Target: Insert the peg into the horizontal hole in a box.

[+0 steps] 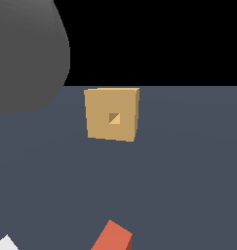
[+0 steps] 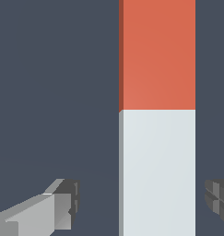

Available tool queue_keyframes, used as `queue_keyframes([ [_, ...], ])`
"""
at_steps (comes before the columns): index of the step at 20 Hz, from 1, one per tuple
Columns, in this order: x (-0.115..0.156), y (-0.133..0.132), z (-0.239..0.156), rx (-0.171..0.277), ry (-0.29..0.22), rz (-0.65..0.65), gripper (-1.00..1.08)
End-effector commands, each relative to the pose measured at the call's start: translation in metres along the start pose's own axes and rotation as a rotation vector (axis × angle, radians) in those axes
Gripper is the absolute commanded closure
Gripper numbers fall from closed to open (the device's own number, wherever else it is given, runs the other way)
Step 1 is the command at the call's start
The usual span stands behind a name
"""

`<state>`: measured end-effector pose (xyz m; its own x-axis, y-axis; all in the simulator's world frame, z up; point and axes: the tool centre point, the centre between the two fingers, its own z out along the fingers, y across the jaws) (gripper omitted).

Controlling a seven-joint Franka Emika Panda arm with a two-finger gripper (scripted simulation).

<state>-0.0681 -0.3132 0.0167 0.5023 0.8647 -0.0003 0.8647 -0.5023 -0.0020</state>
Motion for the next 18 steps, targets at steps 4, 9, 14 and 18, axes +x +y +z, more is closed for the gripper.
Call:
queue_keyframes([
  [4, 0.000, 0.001, 0.001, -0.002, 0.000, 0.000, 1.08],
  [9, 0.000, 0.001, 0.001, -0.002, 0.000, 0.000, 1.08],
  [14, 0.004, 0.000, 0.000, -0.002, 0.000, -0.005, 1.08],
  [18, 0.021, -0.006, -0.004, -0.002, 0.000, -0.023, 1.08],
])
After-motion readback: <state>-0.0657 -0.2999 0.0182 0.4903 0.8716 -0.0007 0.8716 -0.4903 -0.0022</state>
